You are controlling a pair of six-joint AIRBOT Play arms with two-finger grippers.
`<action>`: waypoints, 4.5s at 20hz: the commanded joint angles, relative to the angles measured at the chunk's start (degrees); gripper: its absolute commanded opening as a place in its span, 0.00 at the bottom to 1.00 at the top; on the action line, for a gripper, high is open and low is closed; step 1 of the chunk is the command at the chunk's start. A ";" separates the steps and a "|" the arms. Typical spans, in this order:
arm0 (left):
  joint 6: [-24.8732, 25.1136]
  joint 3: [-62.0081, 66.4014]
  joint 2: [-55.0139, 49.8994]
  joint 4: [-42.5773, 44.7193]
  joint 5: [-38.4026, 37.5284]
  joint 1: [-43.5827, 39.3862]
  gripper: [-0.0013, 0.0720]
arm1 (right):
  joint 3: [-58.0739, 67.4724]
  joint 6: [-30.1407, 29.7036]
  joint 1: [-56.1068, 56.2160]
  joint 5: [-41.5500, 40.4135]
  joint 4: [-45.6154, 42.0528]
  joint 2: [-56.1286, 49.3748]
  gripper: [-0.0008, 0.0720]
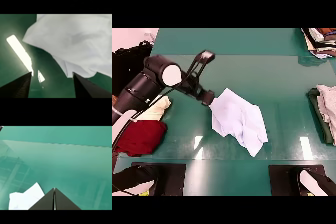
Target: Fold the shirts.
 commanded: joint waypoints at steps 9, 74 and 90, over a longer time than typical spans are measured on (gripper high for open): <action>6.95 -27.21 -0.57 -26.49 21.59 4.26 0.84 | 0.00 0.04 0.04 0.22 0.02 -0.09 0.04; 6.97 10.69 20.24 9.55 17.64 15.17 0.05 | -0.94 0.92 13.88 -9.46 -19.39 0.22 0.03; 6.95 38.60 20.81 -3.87 -0.72 15.17 0.05 | 22.99 4.57 13.88 -1.99 -20.06 0.46 0.03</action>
